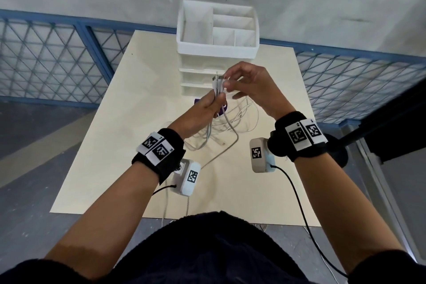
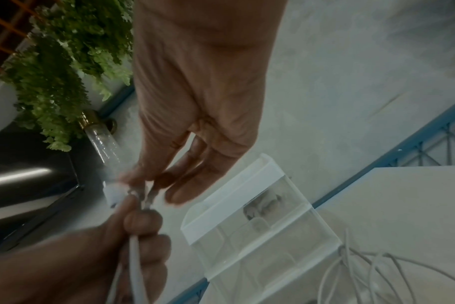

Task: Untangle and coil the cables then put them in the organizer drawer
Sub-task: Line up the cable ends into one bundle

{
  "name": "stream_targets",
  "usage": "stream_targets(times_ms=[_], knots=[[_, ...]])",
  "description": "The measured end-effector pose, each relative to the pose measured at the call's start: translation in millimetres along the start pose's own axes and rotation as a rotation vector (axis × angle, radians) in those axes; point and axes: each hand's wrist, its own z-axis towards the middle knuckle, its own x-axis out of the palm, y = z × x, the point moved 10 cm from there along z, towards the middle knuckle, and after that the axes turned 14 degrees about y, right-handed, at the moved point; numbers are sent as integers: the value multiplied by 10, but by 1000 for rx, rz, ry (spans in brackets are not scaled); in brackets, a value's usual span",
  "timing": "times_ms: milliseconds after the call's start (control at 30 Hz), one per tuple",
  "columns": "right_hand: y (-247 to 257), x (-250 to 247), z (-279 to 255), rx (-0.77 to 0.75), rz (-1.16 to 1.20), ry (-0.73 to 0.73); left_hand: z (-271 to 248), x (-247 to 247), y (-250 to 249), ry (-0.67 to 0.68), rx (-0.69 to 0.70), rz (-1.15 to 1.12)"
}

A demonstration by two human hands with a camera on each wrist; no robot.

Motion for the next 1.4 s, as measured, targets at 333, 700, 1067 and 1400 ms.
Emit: stream_targets(times_ms=[333,700,1067,1400], knots=[[-570,968,-41,203,730,304,-6,-200,-423,-22,258,-592],[-969,432,-347,348,84,301,-424,-906,-513,-345,358,-462],[-977,-239,-387,503,-441,-13,-591,-846,-445,-463,204,-56],[-247,-9,54,319,-514,81,-151,-36,-134,-2,-91,105]])
